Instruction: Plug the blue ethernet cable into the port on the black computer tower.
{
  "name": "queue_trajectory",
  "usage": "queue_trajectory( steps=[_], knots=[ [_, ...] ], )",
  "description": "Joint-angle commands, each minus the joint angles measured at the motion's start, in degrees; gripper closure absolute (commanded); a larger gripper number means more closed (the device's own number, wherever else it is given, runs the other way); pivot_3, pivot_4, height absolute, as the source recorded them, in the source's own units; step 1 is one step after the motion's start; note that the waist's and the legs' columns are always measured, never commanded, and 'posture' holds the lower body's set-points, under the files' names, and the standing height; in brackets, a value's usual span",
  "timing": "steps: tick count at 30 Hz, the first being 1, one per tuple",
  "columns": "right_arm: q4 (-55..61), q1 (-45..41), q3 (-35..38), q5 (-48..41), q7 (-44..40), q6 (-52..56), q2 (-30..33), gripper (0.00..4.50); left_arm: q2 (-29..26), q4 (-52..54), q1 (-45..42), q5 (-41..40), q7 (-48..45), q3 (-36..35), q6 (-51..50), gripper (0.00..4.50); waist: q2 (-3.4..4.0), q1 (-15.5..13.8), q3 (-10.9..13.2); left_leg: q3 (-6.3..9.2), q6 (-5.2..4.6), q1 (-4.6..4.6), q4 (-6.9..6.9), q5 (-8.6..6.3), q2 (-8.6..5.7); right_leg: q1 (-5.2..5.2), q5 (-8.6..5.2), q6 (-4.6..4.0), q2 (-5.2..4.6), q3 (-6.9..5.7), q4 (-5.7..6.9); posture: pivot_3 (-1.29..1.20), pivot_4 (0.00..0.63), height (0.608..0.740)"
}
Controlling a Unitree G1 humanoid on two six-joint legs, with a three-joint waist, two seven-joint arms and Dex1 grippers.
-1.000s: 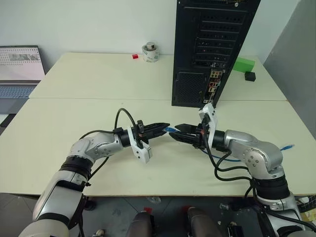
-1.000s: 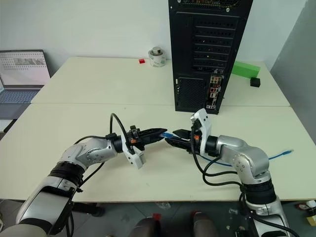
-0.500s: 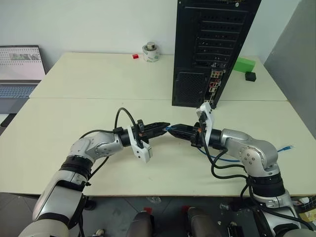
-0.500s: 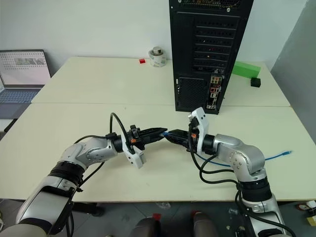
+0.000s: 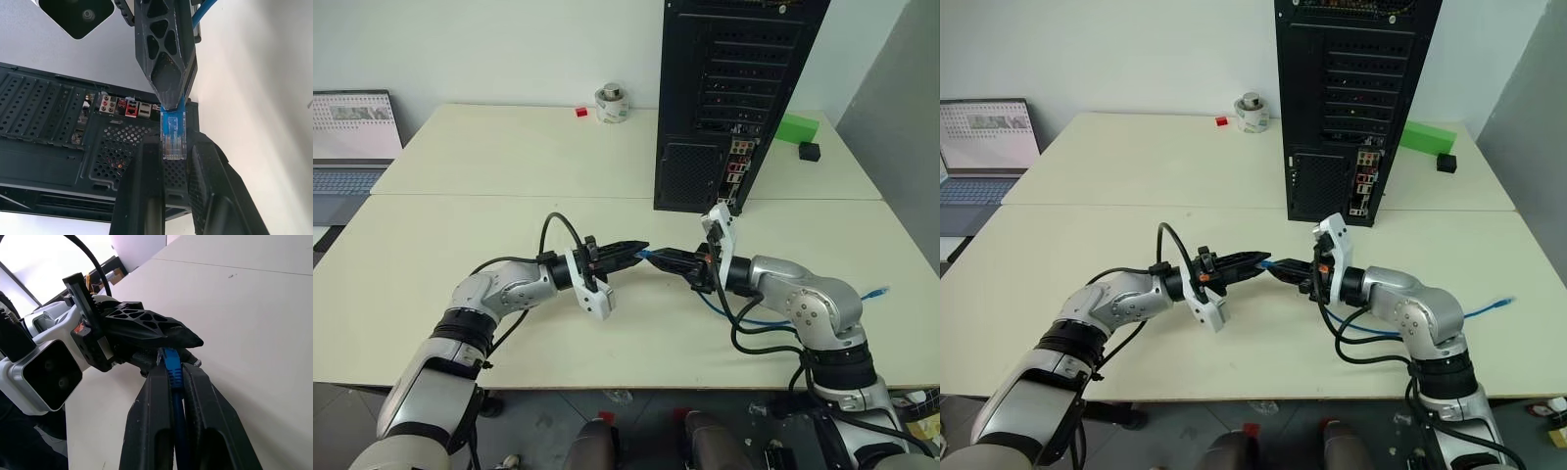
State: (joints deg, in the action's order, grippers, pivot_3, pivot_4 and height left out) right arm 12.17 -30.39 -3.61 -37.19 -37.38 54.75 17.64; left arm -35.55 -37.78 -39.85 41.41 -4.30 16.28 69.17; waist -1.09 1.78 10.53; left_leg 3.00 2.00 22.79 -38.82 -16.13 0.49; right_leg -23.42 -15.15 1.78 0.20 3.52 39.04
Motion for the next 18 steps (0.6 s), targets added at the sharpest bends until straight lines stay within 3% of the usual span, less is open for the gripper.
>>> queue_trajectory(
  steps=[1,5,10,15,18],
  knots=[
    [0.22,-1.74,1.46,-0.88,-0.05,-0.33,0.39,4.48,-0.43,0.69,-0.49,-3.55,-0.82,1.24,2.16,3.44,0.00,0.00,0.00,0.00,0.00,0.00,0.00,0.00,0.00,0.00,0.00,0.00,0.00,0.00,0.00,0.00,0.150,0.740],
    [-0.10,-1.82,1.61,-0.86,-0.41,-0.44,1.24,4.49,-0.63,-1.59,-0.73,-7.20,-3.83,2.41,0.99,2.46,0.00,0.00,0.00,0.00,0.00,0.00,0.00,0.00,0.00,0.00,0.00,0.00,-0.02,0.00,0.00,0.00,0.150,0.740],
    [1.06,-1.61,3.94,-0.01,1.46,-1.69,2.98,4.49,1.24,-7.66,0.67,-21.49,-16.75,1.69,-9.02,1.59,0.01,0.07,-0.01,-0.03,0.00,0.00,0.00,0.00,-0.02,-0.01,0.00,0.00,0.00,0.00,0.01,0.00,0.150,0.740],
    [3.11,-1.41,6.55,4.92,7.61,-5.24,5.35,4.49,4.26,-0.85,2.98,-41.71,-32.49,-3.00,-28.51,1.56,0.01,0.09,0.00,-0.03,-0.01,0.07,-0.01,0.00,0.00,-0.05,0.00,0.00,0.01,-0.04,0.00,0.00,0.150,0.740],
    [2.71,-2.63,7.63,11.13,15.81,-8.53,4.65,4.49,6.22,10.84,3.54,-54.27,-39.73,-5.41,-49.39,1.56,0.01,0.07,0.00,0.01,-0.01,0.12,-0.03,0.01,-0.01,-0.08,0.00,0.00,0.01,-0.06,0.01,0.00,0.150,0.740]
  ],
)
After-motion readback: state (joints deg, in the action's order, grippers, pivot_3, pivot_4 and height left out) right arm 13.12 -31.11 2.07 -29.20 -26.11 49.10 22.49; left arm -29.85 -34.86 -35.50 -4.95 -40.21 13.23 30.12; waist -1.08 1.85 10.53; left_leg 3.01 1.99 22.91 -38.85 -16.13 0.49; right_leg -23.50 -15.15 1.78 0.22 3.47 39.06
